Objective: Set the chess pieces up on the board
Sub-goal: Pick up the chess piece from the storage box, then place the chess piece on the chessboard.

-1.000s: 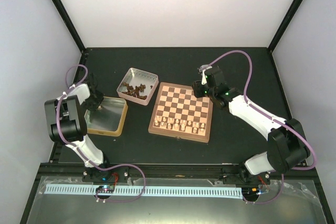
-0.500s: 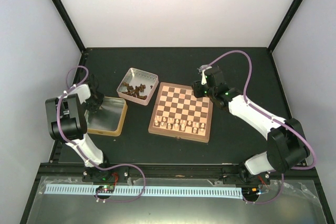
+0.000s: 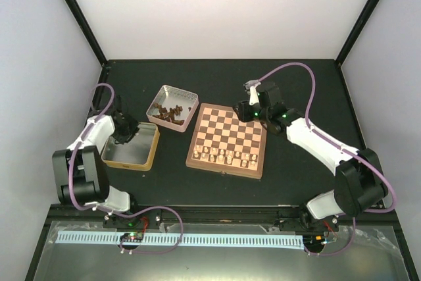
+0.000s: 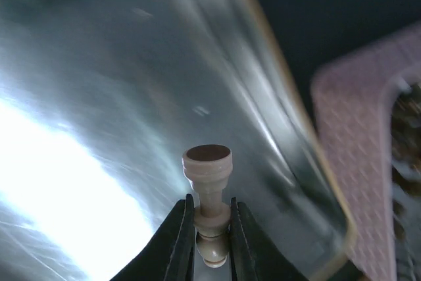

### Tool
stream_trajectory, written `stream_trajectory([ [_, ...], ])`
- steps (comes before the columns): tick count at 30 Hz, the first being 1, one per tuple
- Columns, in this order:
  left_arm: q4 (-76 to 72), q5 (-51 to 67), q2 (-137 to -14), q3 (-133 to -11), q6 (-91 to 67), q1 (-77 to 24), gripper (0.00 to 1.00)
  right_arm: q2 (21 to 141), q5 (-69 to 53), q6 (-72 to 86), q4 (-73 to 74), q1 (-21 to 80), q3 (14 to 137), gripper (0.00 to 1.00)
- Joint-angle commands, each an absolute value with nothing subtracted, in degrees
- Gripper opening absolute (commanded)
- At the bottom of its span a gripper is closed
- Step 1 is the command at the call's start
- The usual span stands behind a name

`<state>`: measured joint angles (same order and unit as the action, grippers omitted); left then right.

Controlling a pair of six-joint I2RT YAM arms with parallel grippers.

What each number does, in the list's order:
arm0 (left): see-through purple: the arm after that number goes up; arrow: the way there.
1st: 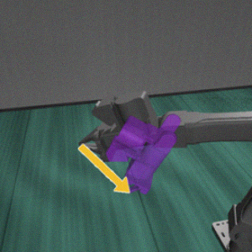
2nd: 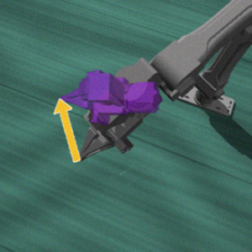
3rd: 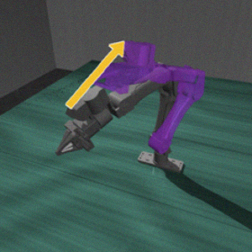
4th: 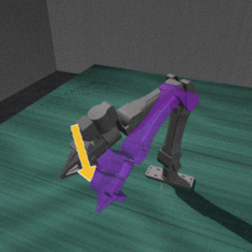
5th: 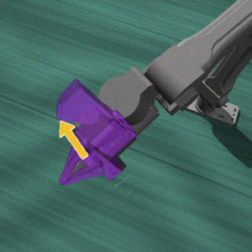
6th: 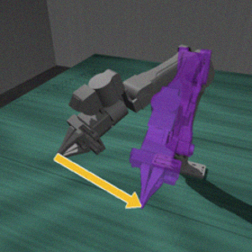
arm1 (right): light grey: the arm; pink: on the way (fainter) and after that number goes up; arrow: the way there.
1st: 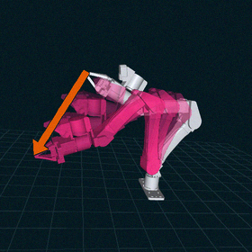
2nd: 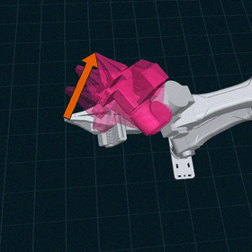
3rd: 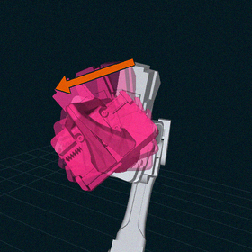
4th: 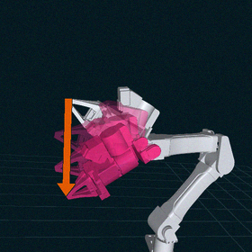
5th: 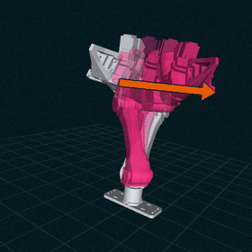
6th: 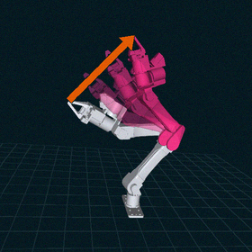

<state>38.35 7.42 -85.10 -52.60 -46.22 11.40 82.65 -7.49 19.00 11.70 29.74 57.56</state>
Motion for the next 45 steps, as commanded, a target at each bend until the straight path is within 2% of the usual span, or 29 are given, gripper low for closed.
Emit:
stream_trajectory([
  [1,39.8,16.9,-80.7,-53.9,-38.5,5.6,0.06,84.1,-16.4,22.1,9.4,29.3,60.5,0.46],
  [4,35.8,22.9,-78.7,-55.0,-33.2,0.9,0.02,85.8,-23.6,25.6,8.0,29.4,62.0,0.47],
  [13,24.3,43.6,-76.4,-59.6,-15.8,-12.7,0.04,92.0,-44.8,38.2,-2.9,31.3,64.1,0.59],
  [18,24.8,47.5,-77.1,-62.4,-10.4,-17.7,0.03,92.6,-46.7,42.3,-4.3,32.5,65.0,0.62],
  [23,23.9,50.2,-76.4,-62.5,-7.6,-20.3,0.03,91.5,-46.8,44.1,-4.9,32.4,63.8,0.61],
  [27,24.6,50.6,-76.8,-62.9,-6.3,-21.3,0.04,91.6,-48.8,46.2,-6.9,32.4,63.2,0.53],
  [28,24.7,50.7,-76.8,-63.0,-6.3,-21.6,0.04,91.6,-48.8,46.5,-6.9,32.4,63.1,0.50],
  [29,24.6,50.6,-76.7,-63.2,-5.9,-22.2,0.04,92.1,-49.1,47.1,-6.8,32.5,63.1,0.41],
  [41,23.3,46.1,-76.5,-64.5,-7.9,-22.5,0.06,92.3,-54.5,54.7,-13.7,32.4,61.6,0.09],
  [44,22.5,45.3,-76.1,-64.7,-9.2,-22.5,0.18,91.9,-53.2,60.0,-17.2,32.4,61.4,0.05],
  [45,22.1,44.8,-76.0,-64.8,-9.8,-22.5,0.29,91.8,-52.3,62.4,-18.9,32.4,61.2,0.04],
])
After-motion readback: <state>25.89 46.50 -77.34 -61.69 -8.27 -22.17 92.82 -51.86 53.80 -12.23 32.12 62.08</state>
